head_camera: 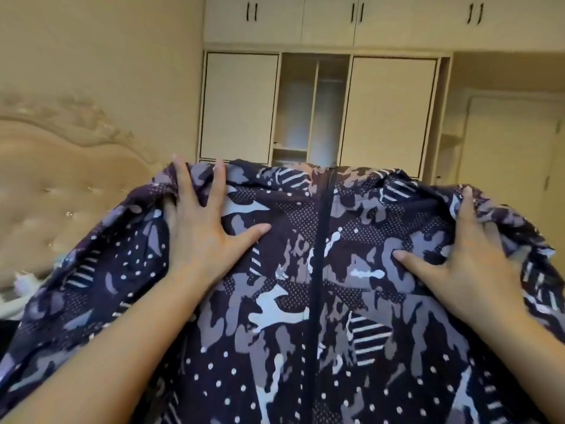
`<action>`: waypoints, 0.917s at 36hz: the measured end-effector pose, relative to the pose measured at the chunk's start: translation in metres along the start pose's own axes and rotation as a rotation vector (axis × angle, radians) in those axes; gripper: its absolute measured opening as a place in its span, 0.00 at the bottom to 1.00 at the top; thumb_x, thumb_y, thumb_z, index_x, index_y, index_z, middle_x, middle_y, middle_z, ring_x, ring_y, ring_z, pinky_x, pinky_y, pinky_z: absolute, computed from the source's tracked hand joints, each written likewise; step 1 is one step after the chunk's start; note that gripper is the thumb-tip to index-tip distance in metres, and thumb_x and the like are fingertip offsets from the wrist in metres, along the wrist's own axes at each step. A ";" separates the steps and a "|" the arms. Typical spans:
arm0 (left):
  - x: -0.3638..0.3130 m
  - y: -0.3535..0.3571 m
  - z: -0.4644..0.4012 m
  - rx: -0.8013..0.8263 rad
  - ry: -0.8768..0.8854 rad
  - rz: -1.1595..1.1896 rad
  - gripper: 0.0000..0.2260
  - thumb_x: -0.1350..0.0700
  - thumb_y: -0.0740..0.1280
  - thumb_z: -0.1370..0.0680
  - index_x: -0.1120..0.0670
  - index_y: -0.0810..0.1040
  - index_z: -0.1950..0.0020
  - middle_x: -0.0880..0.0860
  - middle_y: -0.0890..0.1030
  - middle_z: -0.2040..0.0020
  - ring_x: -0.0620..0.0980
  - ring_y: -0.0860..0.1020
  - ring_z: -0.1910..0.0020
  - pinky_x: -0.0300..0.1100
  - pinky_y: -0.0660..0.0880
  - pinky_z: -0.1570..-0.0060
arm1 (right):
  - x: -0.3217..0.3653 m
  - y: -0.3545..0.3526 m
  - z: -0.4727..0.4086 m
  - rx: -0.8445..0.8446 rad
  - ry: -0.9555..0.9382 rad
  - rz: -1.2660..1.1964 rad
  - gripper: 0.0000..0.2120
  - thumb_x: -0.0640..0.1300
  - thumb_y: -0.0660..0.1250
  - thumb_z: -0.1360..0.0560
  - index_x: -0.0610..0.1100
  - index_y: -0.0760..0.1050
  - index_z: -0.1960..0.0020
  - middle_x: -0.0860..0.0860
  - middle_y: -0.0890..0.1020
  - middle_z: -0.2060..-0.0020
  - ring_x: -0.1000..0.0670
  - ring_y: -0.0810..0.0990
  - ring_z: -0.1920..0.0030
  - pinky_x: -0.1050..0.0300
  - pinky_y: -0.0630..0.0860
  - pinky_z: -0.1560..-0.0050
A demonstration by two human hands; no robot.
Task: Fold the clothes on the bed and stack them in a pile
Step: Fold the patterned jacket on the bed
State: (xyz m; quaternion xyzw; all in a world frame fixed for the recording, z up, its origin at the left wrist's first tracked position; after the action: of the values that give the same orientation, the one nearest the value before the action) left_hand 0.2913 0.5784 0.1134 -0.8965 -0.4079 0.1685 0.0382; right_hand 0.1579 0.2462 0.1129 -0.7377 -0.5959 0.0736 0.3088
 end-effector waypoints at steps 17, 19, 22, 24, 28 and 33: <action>0.142 0.506 0.291 1.365 -0.184 -0.304 0.32 0.30 0.42 0.24 0.40 0.43 0.23 0.49 0.40 0.21 0.59 0.39 0.24 0.64 0.39 0.30 | -0.107 0.552 0.095 1.063 0.166 0.188 0.40 0.74 0.44 0.28 0.56 0.40 0.22 0.51 0.40 0.23 0.43 0.38 0.24 0.29 0.44 0.30; 0.149 0.507 0.292 1.280 -0.153 -0.321 0.31 0.30 0.41 0.23 0.40 0.43 0.23 0.48 0.42 0.21 0.58 0.42 0.23 0.63 0.40 0.29 | -0.121 0.561 0.102 1.017 0.187 0.203 0.39 0.75 0.41 0.29 0.58 0.42 0.23 0.53 0.42 0.22 0.46 0.41 0.23 0.28 0.43 0.30; 0.147 0.503 0.291 1.296 -0.110 -0.320 0.30 0.31 0.42 0.23 0.40 0.44 0.22 0.48 0.43 0.21 0.55 0.44 0.23 0.60 0.41 0.28 | -0.122 0.561 0.101 1.025 0.138 0.212 0.37 0.74 0.40 0.27 0.59 0.42 0.23 0.54 0.44 0.22 0.46 0.43 0.23 0.30 0.44 0.30; 0.145 0.492 0.297 1.300 -0.121 -0.311 0.30 0.32 0.42 0.22 0.40 0.46 0.22 0.47 0.44 0.21 0.53 0.45 0.23 0.58 0.43 0.27 | -0.122 0.555 0.107 1.016 0.112 0.234 0.35 0.72 0.41 0.26 0.58 0.43 0.23 0.54 0.44 0.22 0.46 0.44 0.23 0.31 0.44 0.29; 0.134 0.450 0.311 1.331 -0.131 -0.298 0.31 0.30 0.41 0.23 0.41 0.48 0.22 0.46 0.44 0.21 0.51 0.41 0.23 0.56 0.40 0.27 | -0.118 0.521 0.133 1.044 0.105 0.194 0.34 0.71 0.40 0.25 0.57 0.46 0.23 0.54 0.44 0.22 0.46 0.42 0.23 0.36 0.42 0.28; 0.111 0.371 0.332 1.352 -0.139 -0.247 0.30 0.32 0.40 0.22 0.42 0.48 0.22 0.47 0.46 0.21 0.50 0.44 0.23 0.52 0.39 0.27 | -0.114 0.457 0.177 1.030 0.071 0.173 0.32 0.67 0.40 0.23 0.55 0.46 0.22 0.54 0.44 0.22 0.49 0.42 0.23 0.45 0.41 0.26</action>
State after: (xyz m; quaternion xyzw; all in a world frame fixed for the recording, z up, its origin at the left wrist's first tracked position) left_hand 0.5153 0.3919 -0.3059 -0.6100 -0.3141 0.4372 0.5814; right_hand 0.4229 0.1609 -0.3061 -0.5387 -0.4084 0.3572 0.6445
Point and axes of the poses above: each hand's wrist, its own z-axis away from the middle knuckle, its own y-axis out of the palm, x = y × z, the point moved 8 cm from there along -z, towards the middle knuckle
